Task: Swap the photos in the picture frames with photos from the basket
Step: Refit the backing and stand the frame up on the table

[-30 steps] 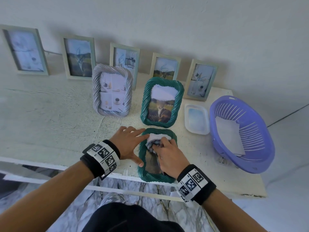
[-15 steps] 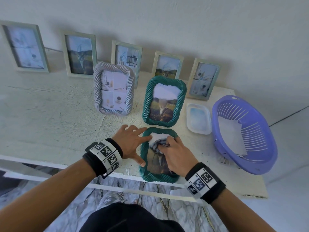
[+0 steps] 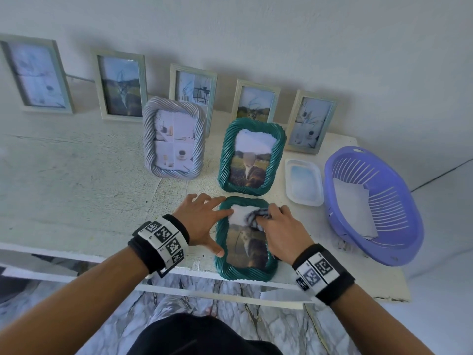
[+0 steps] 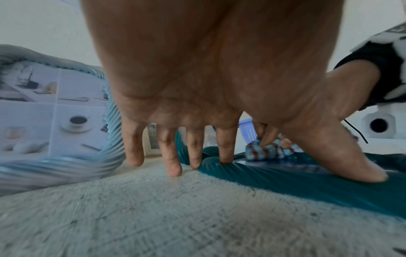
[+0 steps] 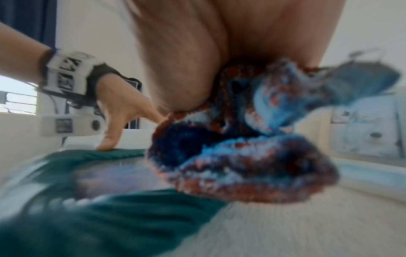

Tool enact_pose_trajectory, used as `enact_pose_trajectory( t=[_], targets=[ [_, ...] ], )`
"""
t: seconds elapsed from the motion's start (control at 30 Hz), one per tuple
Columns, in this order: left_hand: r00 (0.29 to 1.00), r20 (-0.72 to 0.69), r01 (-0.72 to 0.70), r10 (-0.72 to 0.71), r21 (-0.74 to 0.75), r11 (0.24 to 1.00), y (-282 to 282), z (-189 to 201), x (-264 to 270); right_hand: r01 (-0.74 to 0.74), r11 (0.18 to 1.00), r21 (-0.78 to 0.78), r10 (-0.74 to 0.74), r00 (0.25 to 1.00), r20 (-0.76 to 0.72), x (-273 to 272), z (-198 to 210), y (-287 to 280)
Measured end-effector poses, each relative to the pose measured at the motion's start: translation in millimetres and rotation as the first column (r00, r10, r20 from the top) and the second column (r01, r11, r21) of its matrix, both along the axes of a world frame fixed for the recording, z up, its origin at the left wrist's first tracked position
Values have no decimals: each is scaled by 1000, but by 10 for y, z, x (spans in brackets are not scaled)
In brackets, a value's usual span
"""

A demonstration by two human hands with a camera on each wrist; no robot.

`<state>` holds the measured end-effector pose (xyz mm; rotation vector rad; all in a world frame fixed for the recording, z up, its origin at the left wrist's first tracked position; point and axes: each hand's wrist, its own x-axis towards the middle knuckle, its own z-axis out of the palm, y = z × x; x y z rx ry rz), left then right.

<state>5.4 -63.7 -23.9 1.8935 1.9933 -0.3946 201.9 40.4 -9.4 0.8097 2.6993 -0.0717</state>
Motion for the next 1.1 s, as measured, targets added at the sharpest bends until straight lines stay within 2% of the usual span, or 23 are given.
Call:
enact_pose_trajectory(
  t=[0.1, 0.27, 0.5, 0.67, 0.87, 1.03, 1.1],
  targets=[
    [1000, -3, 0, 0, 7, 1000, 4, 0, -2, 47, 999, 2, -47, 999, -27, -132, -5, -40],
    [1000, 4, -10, 10, 11, 1000, 4, -8, -1, -68, 993, -93, 68, 998, -3, 88, 2, -218],
    [1000, 5, -21, 21, 8, 1000, 0, -10, -3, 59, 998, -2, -59, 998, -3, -35, 28, 5],
    [1000, 7, -25, 25, 7, 1000, 11, -16, -5, -52, 991, -124, 51, 999, -10, 177, -1, -188],
    [1000, -6, -15, 15, -2, 1000, 20, 7, 4, 45, 998, -50, -48, 998, -45, -43, 13, -51],
    [1000, 3, -25, 25, 3, 1000, 14, -1, -9, -93, 990, -105, 91, 995, -27, 77, 8, -291],
    [1000, 9, -28, 28, 2, 1000, 10, -7, -8, -52, 996, -79, 51, 998, -22, 107, 8, -185]
  ],
)
